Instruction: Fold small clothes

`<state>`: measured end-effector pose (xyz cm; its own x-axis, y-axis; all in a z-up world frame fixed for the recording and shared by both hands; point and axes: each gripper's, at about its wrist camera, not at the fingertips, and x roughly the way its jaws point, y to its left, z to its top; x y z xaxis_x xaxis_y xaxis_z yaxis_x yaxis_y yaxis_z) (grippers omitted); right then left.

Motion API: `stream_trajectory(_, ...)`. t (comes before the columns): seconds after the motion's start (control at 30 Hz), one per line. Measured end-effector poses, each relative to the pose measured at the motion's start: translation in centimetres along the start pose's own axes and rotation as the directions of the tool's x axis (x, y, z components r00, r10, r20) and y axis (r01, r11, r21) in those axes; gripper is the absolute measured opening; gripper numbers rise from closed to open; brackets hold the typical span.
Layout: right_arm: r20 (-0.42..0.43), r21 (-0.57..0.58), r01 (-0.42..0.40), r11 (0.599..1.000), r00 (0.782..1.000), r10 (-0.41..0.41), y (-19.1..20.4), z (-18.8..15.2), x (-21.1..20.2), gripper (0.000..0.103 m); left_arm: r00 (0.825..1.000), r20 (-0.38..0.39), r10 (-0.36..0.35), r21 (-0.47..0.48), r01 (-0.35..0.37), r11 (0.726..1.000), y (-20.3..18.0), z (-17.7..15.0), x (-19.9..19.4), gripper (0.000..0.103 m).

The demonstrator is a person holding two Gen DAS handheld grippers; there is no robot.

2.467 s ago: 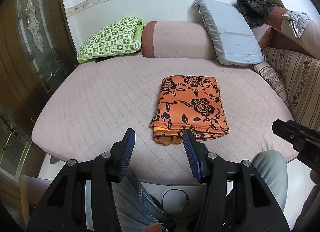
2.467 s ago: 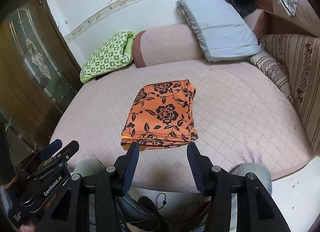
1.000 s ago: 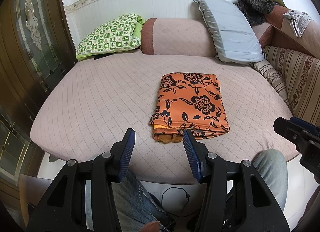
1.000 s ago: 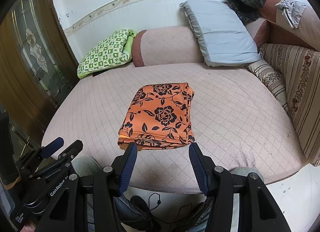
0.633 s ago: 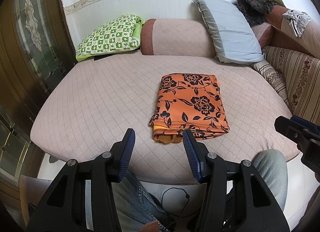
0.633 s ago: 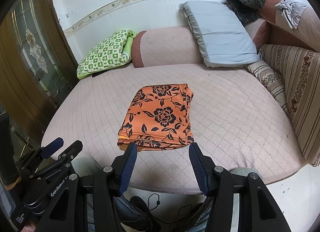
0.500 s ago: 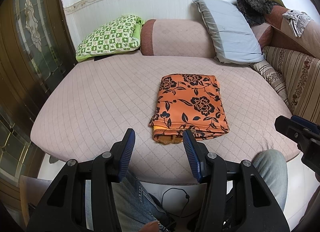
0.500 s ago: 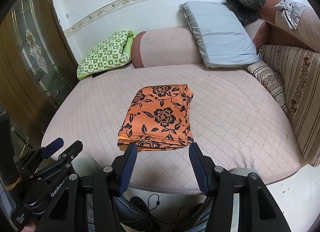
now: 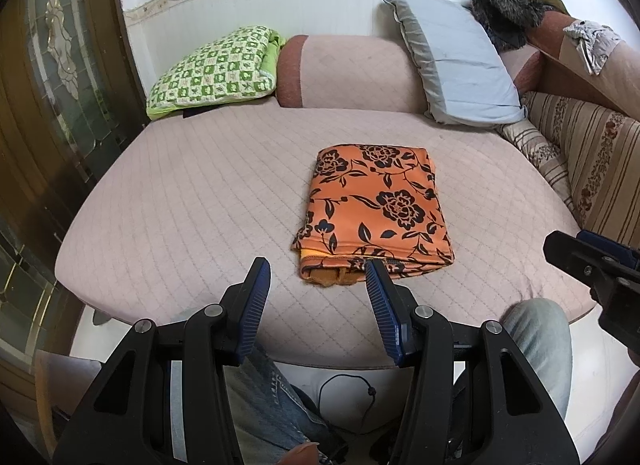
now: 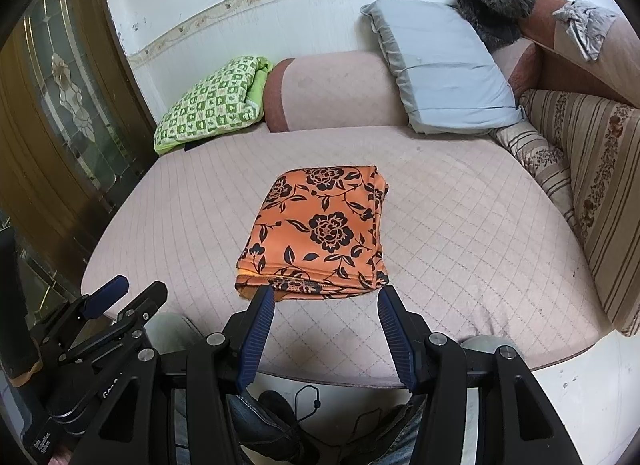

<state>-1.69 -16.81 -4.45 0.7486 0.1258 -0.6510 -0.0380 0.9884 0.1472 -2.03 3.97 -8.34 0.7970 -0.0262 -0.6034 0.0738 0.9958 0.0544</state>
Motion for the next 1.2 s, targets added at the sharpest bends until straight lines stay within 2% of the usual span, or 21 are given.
stream_trajectory(0.33,0.010,0.025,0.010,1.000,1.000,-0.010,-0.5,0.0,-0.4,0.052,1.000,0.000,-0.007,0.013,0.007,1.000,-0.4,0.2,0.1,0.050)
stream_trajectory(0.87,0.008,0.020,-0.020,1.000,1.000,0.020,-0.6,0.0,0.2,0.052,1.000,-0.001,-0.009,-0.004,0.009,1.000,-0.2,0.2,0.3,0.050)
stream_trajectory(1.2,-0.023,0.023,-0.032,0.999,0.999,0.033,-0.9,0.3,1.9,0.052,0.998,-0.062,0.007,-0.015,-0.007,1.000,0.6,0.0,2.8,0.050)
